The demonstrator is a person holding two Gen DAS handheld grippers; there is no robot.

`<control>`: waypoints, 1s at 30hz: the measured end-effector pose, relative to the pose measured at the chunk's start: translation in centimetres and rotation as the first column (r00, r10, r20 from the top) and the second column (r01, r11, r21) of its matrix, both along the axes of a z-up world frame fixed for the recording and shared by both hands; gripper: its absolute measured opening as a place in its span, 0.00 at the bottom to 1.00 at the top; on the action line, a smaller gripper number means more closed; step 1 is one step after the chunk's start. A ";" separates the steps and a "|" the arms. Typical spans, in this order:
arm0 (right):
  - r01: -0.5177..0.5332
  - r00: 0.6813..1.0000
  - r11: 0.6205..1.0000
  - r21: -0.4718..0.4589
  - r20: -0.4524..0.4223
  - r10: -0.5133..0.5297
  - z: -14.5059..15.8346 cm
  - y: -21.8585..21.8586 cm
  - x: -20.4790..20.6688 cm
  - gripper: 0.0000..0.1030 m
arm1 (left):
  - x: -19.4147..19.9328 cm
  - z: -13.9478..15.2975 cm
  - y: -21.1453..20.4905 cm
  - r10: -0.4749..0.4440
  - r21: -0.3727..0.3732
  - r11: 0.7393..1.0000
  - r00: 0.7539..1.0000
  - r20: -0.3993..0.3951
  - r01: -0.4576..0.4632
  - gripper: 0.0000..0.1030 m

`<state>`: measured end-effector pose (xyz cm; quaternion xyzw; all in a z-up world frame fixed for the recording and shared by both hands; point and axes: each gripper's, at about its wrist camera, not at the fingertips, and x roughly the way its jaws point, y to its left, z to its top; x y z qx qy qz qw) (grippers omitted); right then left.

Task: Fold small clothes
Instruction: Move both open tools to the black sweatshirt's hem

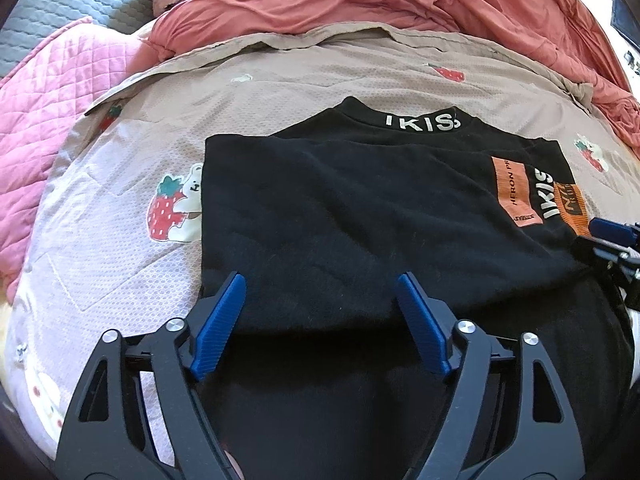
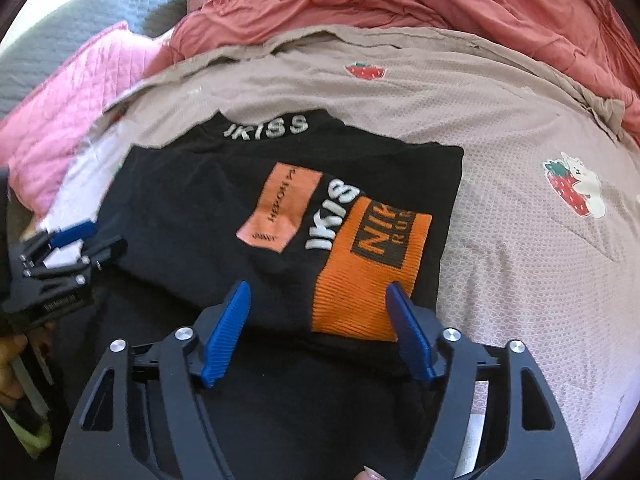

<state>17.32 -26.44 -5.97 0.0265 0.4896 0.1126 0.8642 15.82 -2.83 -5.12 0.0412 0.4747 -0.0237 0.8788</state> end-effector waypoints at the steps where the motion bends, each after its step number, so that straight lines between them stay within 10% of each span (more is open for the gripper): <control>1: 0.008 1.000 1.000 0.000 0.011 -0.008 0.2 -0.1 0.0 0.77 | -0.1 0.1 0.0 0.000 0.001 1.000 1.000 0.001 0.000 0.72; 12: 0.047 0.995 0.999 0.020 0.082 -0.049 1.7 -0.9 0.0 0.90 | -1.0 1.0 0.4 0.031 0.024 0.999 0.999 0.015 -0.031 0.90; 30: 0.119 0.963 0.993 0.013 0.241 -0.119 5.1 -2.0 -2.9 0.95 | -3.2 4.6 1.2 0.061 -0.006 0.998 0.996 0.064 -0.061 0.91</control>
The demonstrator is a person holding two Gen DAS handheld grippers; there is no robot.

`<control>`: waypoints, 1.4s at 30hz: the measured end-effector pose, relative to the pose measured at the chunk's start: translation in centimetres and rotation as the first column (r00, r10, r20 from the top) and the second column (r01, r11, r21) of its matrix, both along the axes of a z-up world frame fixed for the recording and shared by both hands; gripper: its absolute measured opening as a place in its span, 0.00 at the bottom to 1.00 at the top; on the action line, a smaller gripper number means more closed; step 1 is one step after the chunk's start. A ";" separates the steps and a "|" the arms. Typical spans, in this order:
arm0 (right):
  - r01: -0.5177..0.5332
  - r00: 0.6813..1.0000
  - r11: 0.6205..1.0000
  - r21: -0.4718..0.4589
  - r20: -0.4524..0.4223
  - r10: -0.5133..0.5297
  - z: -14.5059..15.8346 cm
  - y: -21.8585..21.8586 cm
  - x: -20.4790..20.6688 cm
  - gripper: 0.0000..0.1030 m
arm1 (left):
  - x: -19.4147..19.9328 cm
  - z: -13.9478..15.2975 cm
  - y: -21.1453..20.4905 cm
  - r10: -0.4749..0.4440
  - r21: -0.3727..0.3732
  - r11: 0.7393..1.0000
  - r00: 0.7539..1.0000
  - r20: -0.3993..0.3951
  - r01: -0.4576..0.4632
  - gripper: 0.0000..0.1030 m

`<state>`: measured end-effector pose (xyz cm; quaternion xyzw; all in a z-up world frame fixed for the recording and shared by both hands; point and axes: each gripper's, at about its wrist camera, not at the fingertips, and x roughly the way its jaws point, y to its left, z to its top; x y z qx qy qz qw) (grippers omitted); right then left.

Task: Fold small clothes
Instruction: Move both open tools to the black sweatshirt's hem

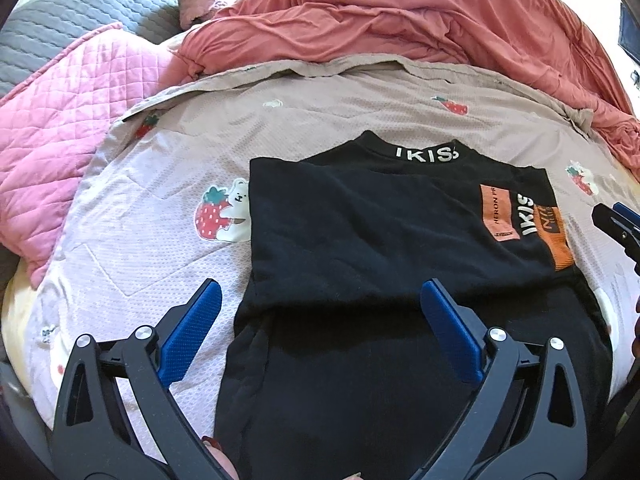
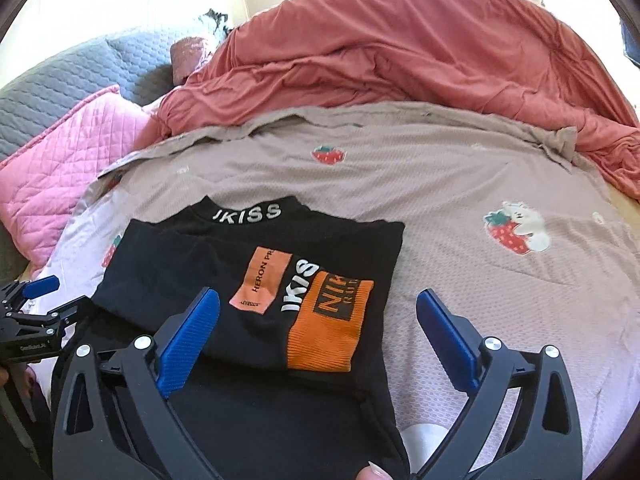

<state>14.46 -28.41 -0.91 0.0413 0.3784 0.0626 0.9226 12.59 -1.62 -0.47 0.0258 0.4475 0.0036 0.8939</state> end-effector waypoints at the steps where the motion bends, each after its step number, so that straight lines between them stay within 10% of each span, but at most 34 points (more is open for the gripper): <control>1: 0.003 1.000 1.000 0.007 0.009 -0.003 0.3 0.0 -0.2 0.95 | -0.2 0.2 0.0 -0.002 0.002 1.000 1.000 0.003 0.002 0.91; 19: 0.090 0.985 0.995 -0.041 0.149 -0.083 3.4 -1.9 -8.4 0.95 | -3.6 2.8 1.9 0.011 -0.020 1.000 0.999 0.050 -0.010 0.91; 42: 0.164 0.948 0.985 -0.057 -0.268 -0.173 -0.6 -3.2 -12.3 0.95 | -8.8 -0.2 8.8 0.070 -0.022 0.997 0.995 -0.078 -0.072 0.91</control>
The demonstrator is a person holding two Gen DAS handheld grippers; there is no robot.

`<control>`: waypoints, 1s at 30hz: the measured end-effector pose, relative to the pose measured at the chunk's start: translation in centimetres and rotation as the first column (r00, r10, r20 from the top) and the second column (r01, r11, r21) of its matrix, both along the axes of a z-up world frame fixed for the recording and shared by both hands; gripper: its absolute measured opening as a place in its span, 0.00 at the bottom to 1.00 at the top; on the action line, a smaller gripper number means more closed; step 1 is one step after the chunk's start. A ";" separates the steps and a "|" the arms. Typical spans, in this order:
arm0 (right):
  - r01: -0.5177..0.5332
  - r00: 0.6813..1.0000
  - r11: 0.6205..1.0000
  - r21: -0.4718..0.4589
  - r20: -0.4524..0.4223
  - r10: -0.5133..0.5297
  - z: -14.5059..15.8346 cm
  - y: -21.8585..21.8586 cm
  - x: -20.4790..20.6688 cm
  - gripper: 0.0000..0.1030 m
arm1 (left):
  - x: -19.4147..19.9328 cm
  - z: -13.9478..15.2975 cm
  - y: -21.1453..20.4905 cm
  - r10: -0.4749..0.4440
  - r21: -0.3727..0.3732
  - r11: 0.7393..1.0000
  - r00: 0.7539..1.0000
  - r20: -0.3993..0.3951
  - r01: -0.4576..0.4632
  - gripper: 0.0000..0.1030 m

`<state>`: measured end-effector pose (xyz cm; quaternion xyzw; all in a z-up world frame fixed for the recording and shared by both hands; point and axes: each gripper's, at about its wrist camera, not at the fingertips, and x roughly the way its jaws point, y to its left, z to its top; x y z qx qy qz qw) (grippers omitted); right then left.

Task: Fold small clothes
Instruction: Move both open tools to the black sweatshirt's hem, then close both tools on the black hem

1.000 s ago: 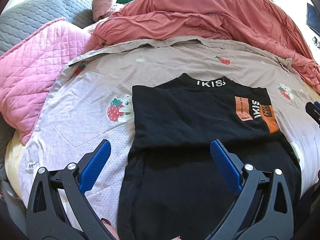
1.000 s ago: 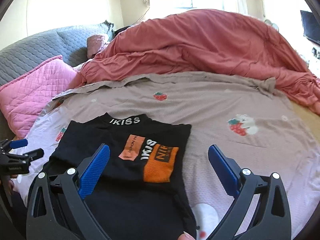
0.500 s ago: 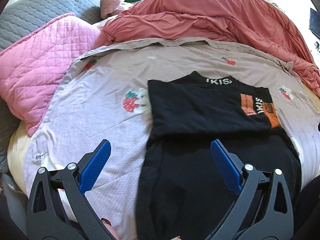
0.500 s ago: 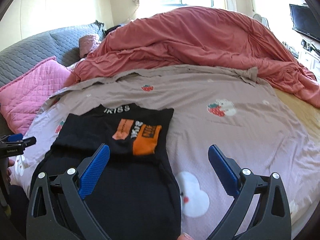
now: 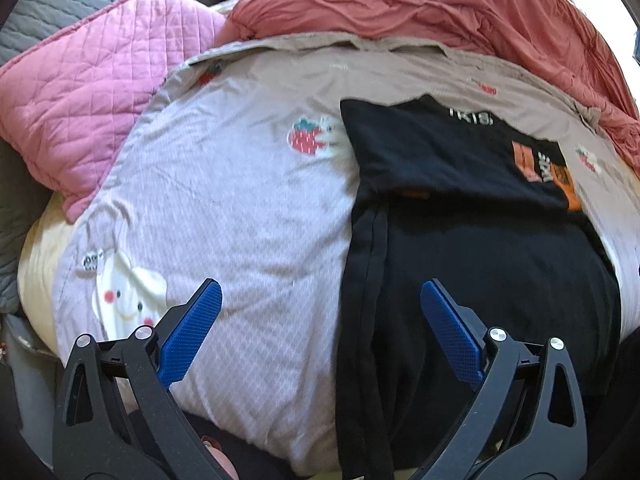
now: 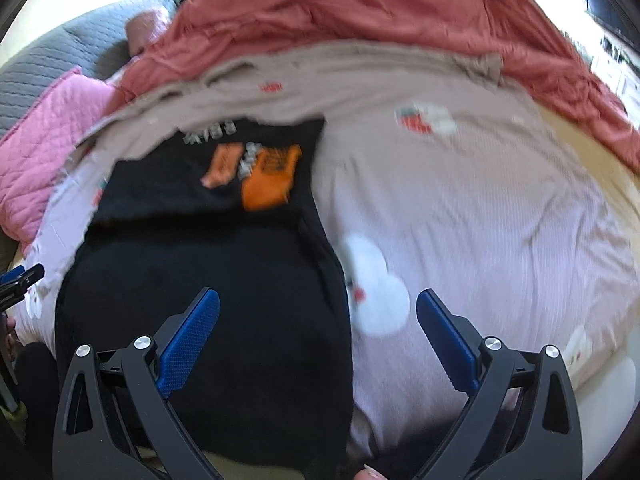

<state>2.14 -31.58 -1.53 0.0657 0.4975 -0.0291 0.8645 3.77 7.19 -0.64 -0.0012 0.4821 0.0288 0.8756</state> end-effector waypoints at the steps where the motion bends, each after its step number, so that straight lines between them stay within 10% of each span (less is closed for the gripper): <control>1: 0.009 1.000 1.000 0.006 -0.018 -0.009 -0.2 -0.2 -0.1 0.95 | -0.2 -0.2 0.1 -0.004 -0.003 1.000 1.000 -0.010 0.003 0.91; 13: -0.027 0.984 1.000 0.015 -0.177 0.029 -3.2 0.6 -0.5 0.92 | -2.0 -3.2 -1.2 -0.070 -0.085 0.995 0.992 -0.108 0.061 0.90; 21: 0.026 0.960 0.995 0.093 -0.279 0.001 -6.1 -0.3 0.6 0.74 | -2.1 -5.4 -1.2 -0.076 -0.130 0.990 0.982 -0.173 0.054 0.71; 23: 0.031 0.961 0.995 0.097 -0.278 -0.002 -6.1 -0.3 0.7 0.65 | -2.2 -5.9 -1.0 -0.077 -0.159 0.986 0.980 -0.185 0.048 0.58; 27: -0.022 0.976 0.988 0.152 -0.211 0.055 -5.0 0.3 0.2 0.17 | -2.4 -5.5 0.0 -0.061 -0.205 0.979 0.983 -0.171 0.025 0.22; 30: -0.043 0.986 0.977 0.208 -0.150 0.075 -4.0 0.2 -0.2 0.11 | -2.6 -4.9 0.9 -0.059 -0.273 0.962 0.985 -0.163 0.012 0.15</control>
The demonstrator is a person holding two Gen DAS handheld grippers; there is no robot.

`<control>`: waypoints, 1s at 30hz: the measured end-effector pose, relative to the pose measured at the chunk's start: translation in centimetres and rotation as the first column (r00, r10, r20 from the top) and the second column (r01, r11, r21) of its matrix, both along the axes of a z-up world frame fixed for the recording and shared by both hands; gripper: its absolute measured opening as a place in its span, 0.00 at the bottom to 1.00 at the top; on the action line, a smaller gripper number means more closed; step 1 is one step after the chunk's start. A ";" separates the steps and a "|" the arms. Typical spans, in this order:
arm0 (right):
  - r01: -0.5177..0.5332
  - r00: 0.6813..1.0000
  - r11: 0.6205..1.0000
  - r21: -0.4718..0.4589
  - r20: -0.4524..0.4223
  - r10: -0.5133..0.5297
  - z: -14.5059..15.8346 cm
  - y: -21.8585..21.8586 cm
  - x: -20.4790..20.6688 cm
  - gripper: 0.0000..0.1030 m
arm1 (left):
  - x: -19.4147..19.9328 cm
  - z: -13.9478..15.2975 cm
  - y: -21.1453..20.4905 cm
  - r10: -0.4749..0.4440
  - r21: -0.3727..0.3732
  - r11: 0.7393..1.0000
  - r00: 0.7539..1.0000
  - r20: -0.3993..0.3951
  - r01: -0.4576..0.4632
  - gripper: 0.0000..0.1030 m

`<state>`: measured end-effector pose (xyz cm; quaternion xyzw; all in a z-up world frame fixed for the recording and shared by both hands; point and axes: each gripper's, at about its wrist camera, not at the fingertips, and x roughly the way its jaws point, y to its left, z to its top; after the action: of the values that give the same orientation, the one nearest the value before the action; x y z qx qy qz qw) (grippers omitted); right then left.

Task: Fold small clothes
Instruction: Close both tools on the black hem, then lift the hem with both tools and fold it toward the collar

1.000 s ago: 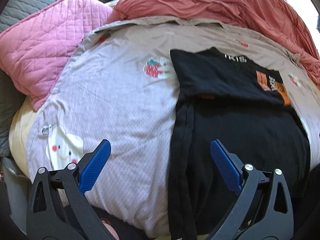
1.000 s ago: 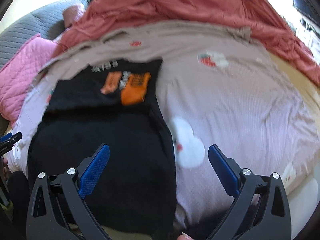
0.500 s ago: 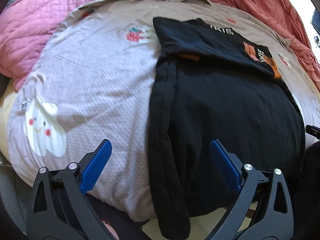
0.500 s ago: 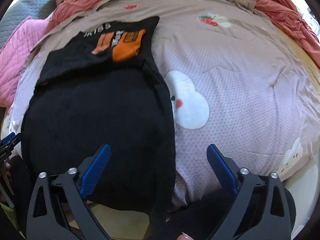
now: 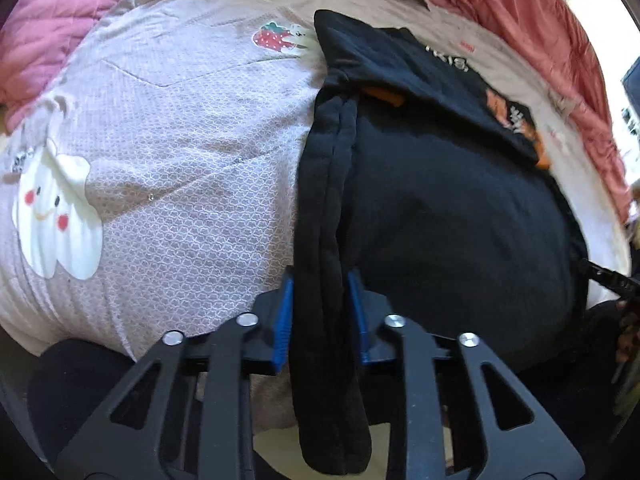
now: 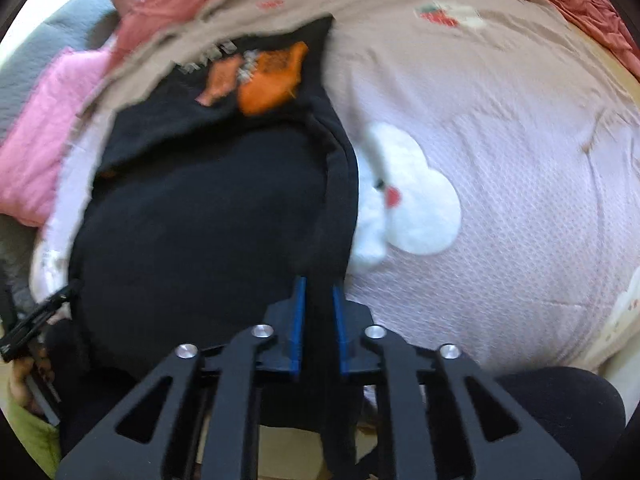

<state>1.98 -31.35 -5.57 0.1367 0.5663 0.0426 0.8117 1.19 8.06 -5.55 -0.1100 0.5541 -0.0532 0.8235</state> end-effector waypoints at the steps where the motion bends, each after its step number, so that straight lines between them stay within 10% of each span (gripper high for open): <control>1: -0.003 1.000 1.000 0.007 -0.004 0.003 -0.1 0.0 0.0 0.11 | -0.1 0.1 0.1 0.001 -0.008 1.000 1.000 0.001 -0.001 0.15; 10: -0.004 0.992 0.999 -0.049 -0.125 -0.002 -2.2 0.4 0.7 0.34 | 0.0 -0.9 -0.3 -0.009 -0.003 1.000 0.999 -0.040 0.009 0.21; 13: -0.019 0.994 1.000 -0.014 -0.105 0.017 -2.0 0.5 0.7 0.14 | 0.0 -0.6 -0.4 -0.015 0.009 1.000 1.000 -0.027 0.015 0.09; 22: -0.015 0.988 0.976 0.217 0.153 -0.019 1.6 -1.5 0.7 0.09 | 0.4 3.0 1.8 0.042 -0.178 0.984 0.997 0.062 -0.030 0.03; 30: 0.003 0.937 0.983 0.184 0.342 -0.067 4.8 -3.4 4.4 0.09 | 4.0 6.4 2.2 0.100 -0.251 0.966 0.983 0.157 -0.058 0.03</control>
<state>6.42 -34.77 -0.81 0.2103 0.4056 0.1027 0.8836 5.20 10.31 0.84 -0.2281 0.4668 -0.0976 0.8488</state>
